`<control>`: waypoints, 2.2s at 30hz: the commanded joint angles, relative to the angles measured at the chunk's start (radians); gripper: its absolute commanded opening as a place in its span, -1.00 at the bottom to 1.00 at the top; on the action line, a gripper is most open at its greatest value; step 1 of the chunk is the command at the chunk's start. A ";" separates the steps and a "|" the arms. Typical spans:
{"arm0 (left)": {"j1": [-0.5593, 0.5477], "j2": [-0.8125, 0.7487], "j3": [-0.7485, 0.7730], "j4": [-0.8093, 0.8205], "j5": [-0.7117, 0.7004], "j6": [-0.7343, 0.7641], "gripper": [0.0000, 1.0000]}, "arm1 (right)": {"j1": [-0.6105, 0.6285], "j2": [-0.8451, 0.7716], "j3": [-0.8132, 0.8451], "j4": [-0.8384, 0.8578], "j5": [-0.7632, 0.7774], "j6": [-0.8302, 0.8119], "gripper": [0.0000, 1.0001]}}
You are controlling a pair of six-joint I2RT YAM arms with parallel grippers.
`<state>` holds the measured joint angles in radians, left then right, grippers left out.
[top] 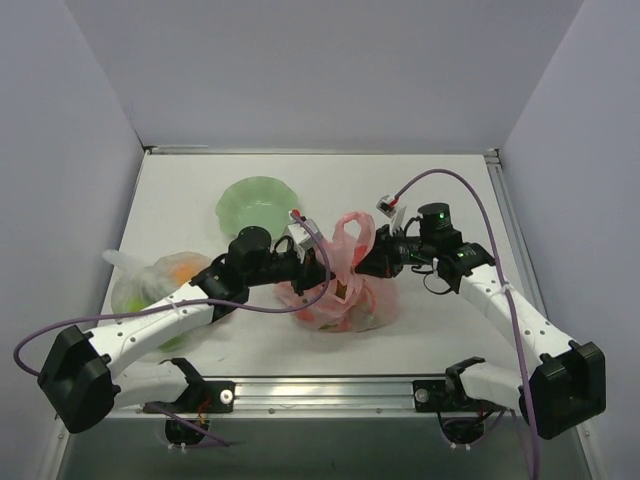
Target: Place the fake fruits into the plastic bag and tie a complex knot
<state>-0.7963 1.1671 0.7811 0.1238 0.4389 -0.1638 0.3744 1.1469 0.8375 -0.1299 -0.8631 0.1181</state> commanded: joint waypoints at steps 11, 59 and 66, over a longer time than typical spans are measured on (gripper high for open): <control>0.011 0.085 0.063 0.186 0.136 -0.091 -1.00 | 0.087 0.011 0.091 0.134 -0.068 0.129 -0.16; 0.032 0.184 0.331 -0.452 0.483 0.555 -0.93 | 0.175 0.103 0.298 -0.395 -0.100 -0.468 0.09; 0.022 0.217 0.346 -0.434 0.482 0.532 -0.83 | 0.176 0.128 0.310 -0.326 -0.131 -0.399 -0.19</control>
<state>-0.7612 1.3705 1.1095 -0.3592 0.8879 0.3779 0.5449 1.2613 1.1164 -0.4969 -0.9379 -0.3145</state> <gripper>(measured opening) 0.077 0.455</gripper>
